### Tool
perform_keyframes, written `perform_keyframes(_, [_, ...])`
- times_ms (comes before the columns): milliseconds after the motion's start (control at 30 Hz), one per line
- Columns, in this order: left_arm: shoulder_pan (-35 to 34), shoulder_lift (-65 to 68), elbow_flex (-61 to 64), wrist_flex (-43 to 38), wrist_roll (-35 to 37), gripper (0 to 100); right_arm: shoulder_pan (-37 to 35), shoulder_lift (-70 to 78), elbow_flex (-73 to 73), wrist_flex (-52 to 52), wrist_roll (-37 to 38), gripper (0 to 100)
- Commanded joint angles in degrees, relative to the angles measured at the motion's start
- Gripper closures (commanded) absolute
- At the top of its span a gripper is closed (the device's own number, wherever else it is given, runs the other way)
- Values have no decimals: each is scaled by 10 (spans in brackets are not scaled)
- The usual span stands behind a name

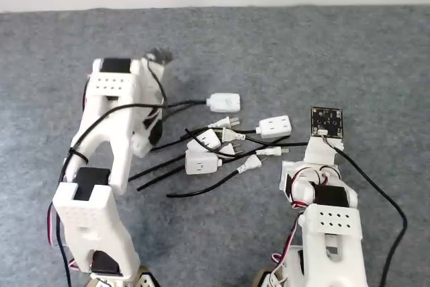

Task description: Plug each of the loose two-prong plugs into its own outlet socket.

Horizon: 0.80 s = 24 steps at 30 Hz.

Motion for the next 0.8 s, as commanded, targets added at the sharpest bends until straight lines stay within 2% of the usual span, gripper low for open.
perform_keyframes(0, [12, -18, -73, 30, 90, 987, -2, 2, -8, -13, 7, 816])
perform_keyframes(167, [59, -96, -59, 30, 181, 988, -2, 2, -6, -21, 8, 816])
perform_keyframes(333, [155, -229, 26, 29, 273, 988, -2, 2, 5, -42, 8, 816])
perform_keyframes(533, [265, -334, 145, 26, 450, 988, 13, 2, 4, -43, 9, 816])
perform_keyframes(633, [278, -336, 190, 11, 461, 988, 25, 2, 3, -44, 9, 816])
perform_keyframes(767, [281, -340, 264, -52, 462, 988, 24, 2, 3, -44, 9, 816])
